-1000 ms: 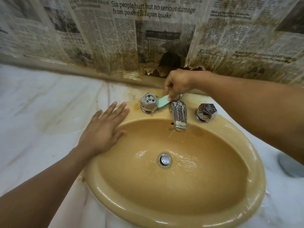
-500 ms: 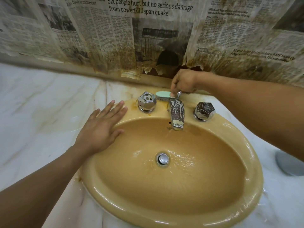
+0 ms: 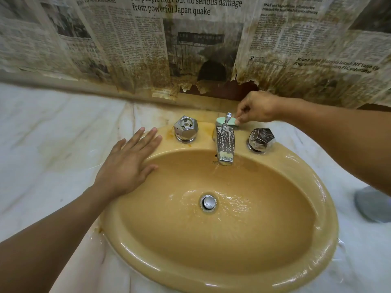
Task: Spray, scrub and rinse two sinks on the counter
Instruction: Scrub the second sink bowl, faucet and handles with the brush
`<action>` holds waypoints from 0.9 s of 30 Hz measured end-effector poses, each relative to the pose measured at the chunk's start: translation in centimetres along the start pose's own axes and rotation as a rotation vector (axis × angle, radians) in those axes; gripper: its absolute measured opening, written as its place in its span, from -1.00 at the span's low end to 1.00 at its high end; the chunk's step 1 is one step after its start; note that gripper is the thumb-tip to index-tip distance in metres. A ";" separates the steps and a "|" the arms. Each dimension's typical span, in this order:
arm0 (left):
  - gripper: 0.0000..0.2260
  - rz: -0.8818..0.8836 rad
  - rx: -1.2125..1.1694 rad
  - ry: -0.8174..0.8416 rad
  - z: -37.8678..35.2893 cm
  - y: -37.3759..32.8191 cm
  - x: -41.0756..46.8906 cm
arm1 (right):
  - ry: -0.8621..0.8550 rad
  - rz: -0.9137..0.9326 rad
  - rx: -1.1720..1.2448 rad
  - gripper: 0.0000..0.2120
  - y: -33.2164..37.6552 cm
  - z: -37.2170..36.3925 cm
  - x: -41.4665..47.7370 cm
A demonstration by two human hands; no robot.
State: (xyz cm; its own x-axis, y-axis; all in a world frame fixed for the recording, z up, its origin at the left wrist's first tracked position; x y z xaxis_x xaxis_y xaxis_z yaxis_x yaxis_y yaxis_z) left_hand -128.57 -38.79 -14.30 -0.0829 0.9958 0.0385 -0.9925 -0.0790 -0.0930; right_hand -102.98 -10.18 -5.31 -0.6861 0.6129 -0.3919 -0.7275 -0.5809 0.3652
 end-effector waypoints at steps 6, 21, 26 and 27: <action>-0.32 -0.002 0.001 -0.004 0.0 0.0 0.0 | -0.038 0.160 -0.143 -0.90 4.3 -1.2 2.5; -0.33 -0.004 -0.002 0.006 -0.1 0.1 0.1 | -0.065 -0.245 -0.197 -0.87 7.4 5.1 -1.2; -0.33 -0.014 -0.018 0.012 0.1 0.0 0.1 | -0.017 -0.261 -0.173 -0.77 13.2 3.8 -2.4; -0.33 -0.018 -0.024 0.010 0.2 0.0 0.0 | -0.019 -0.284 -0.191 -0.80 13.9 2.8 -2.8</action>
State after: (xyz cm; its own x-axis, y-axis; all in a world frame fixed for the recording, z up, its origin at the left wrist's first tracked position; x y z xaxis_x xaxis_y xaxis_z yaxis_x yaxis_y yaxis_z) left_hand -128.60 -38.76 -14.09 -0.0643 0.9975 0.0309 -0.9914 -0.0603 -0.1165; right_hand -111.23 -18.46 3.25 -0.4574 0.7733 -0.4391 -0.8769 -0.4744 0.0780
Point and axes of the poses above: each hand's wrist, its own x-axis towards the middle knuckle, its own z-axis out of the back of the hand, y = z × x, the point moved 3 cm from there along x, towards the middle knuckle, and after that the axes turned 4 degrees about x, right-handed, at the moved point
